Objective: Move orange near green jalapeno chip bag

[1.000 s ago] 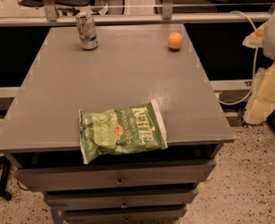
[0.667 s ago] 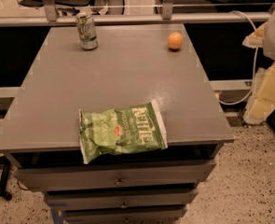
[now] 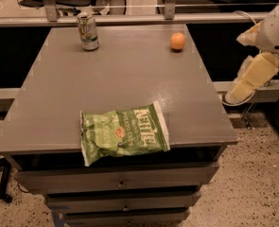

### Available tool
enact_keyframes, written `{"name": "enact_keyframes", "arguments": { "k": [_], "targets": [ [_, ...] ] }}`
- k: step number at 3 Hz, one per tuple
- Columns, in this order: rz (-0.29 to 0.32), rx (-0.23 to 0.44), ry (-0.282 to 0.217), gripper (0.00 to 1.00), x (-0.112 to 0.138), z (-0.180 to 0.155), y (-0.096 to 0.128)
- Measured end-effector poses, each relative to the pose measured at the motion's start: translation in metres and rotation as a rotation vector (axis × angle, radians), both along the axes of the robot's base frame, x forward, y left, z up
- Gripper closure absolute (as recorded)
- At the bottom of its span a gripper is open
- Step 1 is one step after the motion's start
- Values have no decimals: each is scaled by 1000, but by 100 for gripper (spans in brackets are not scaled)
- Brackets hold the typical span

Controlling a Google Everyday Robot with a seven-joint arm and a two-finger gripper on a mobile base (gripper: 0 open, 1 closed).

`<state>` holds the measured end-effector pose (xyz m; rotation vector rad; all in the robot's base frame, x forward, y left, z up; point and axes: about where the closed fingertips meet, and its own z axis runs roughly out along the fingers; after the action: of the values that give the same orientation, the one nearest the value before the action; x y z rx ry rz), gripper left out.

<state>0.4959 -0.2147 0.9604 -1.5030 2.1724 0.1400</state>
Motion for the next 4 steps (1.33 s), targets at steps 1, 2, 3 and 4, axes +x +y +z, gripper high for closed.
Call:
{"name": "enact_keyframes", "arguments": {
  "k": [1, 2, 3, 4],
  "targets": [
    [-79, 171, -35, 0, 66, -17, -5],
    [-148, 301, -77, 0, 130, -34, -3],
    [-187, 389, -133, 0, 187, -45, 10],
    [-226, 426, -190, 0, 235, -53, 21]
  ]
}}
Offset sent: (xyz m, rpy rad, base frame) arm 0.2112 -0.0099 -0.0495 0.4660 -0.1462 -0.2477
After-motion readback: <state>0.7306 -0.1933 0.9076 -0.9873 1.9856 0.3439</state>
